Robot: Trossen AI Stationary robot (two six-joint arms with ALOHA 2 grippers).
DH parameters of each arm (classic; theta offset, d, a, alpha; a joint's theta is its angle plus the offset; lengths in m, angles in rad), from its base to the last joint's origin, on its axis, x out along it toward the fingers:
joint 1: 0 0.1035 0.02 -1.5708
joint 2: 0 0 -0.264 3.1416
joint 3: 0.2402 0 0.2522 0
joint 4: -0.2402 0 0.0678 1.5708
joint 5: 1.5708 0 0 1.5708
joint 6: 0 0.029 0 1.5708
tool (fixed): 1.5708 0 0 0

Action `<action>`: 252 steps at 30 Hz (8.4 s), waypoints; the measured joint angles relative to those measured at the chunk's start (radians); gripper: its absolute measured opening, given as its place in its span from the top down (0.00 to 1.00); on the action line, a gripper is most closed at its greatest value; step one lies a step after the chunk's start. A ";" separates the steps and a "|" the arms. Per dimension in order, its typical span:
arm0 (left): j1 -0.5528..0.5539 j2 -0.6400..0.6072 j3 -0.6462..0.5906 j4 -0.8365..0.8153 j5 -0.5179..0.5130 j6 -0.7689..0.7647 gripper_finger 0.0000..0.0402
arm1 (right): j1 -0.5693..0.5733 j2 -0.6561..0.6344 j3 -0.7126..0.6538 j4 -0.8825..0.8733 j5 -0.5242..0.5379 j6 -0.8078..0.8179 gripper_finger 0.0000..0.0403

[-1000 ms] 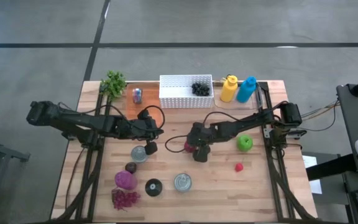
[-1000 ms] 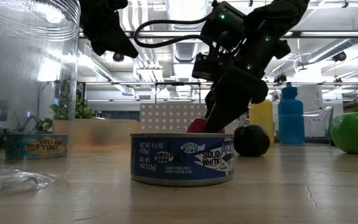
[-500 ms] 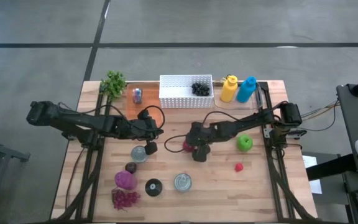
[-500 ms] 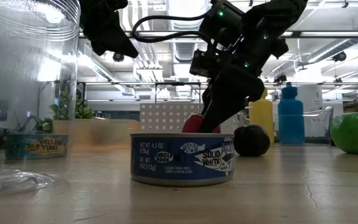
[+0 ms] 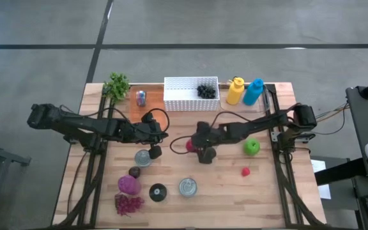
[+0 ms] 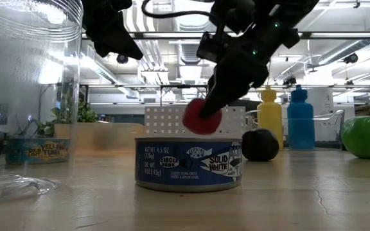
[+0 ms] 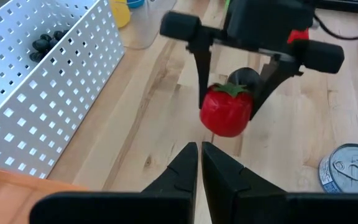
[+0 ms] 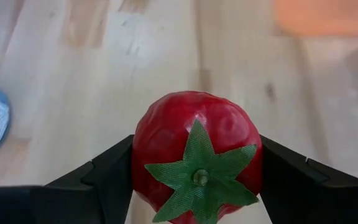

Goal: Pick & Place Food Item
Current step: Put the tomato into the white bin, then put the right plum into the white bin

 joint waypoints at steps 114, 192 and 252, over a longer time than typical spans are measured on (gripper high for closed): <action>0.000 0.000 0.000 0.000 0.000 0.000 0.94 | -0.509 0.116 0.359 -0.143 0.090 0.045 0.10; 0.001 0.000 0.000 0.000 0.000 0.001 0.94 | 0.030 -0.456 -0.439 0.082 -0.044 0.107 0.10; 0.001 0.000 0.000 0.003 0.000 0.001 0.94 | 0.031 -0.127 -0.441 0.340 -0.094 0.033 0.11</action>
